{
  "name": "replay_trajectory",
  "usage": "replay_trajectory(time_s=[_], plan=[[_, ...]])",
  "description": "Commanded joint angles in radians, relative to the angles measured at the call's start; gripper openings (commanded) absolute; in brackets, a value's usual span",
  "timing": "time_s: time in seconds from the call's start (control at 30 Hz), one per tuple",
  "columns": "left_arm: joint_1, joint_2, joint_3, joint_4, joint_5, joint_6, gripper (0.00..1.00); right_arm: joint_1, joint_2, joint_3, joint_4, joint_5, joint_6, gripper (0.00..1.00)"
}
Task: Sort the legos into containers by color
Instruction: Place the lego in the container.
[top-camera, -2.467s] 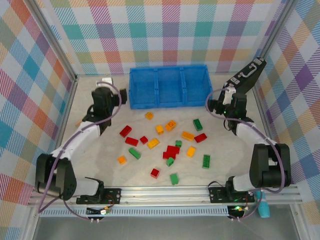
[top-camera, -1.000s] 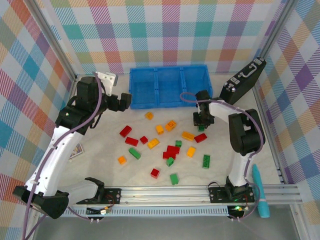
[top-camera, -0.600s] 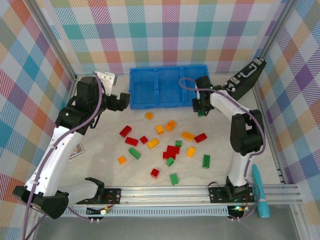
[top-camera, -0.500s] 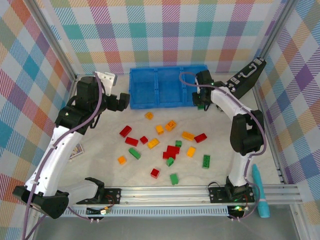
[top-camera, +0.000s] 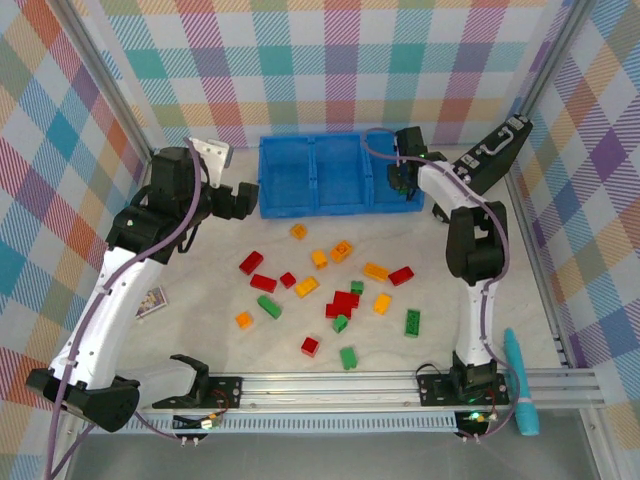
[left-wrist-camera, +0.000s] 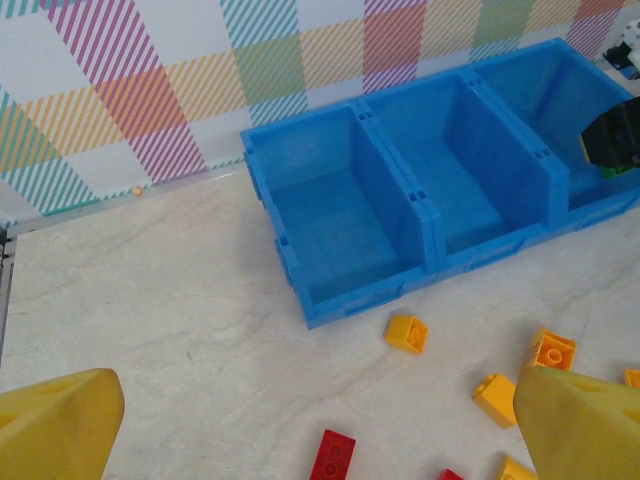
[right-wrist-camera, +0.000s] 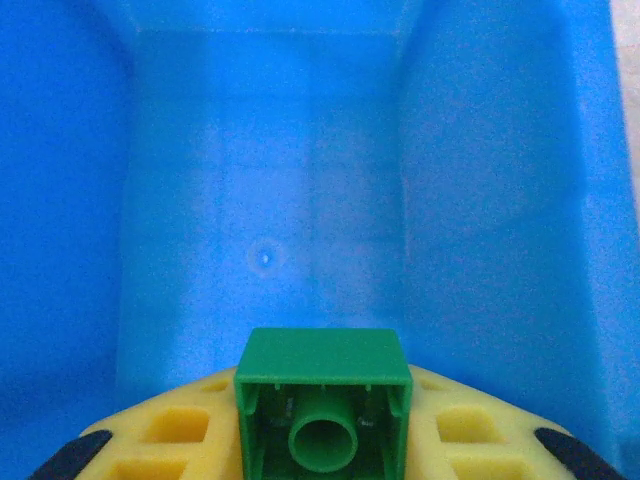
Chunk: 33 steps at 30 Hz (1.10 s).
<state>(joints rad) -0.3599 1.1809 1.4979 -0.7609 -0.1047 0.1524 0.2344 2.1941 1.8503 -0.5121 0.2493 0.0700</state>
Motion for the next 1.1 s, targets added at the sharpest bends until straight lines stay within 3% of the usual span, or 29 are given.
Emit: replay_trajectory(time_s=[0.0,0.57,0.8,1.07], plan=[[-0.008,0.004,0.029,-0.025,0.021,0.018,1.00,0.002,0.030,0.057,0.040,-0.015,0.023,0.28],[-0.007,-0.013,0.037,-0.026,0.064,-0.009,1.00,-0.004,0.010,0.055,0.042,-0.059,0.046,0.56],[-0.008,-0.038,0.013,-0.011,0.068,-0.008,1.00,-0.003,-0.167,-0.070,0.049,-0.133,0.070,0.57],[-0.008,-0.061,-0.024,0.016,0.089,-0.007,1.00,0.044,-0.396,-0.268,-0.041,-0.163,0.174,0.66]])
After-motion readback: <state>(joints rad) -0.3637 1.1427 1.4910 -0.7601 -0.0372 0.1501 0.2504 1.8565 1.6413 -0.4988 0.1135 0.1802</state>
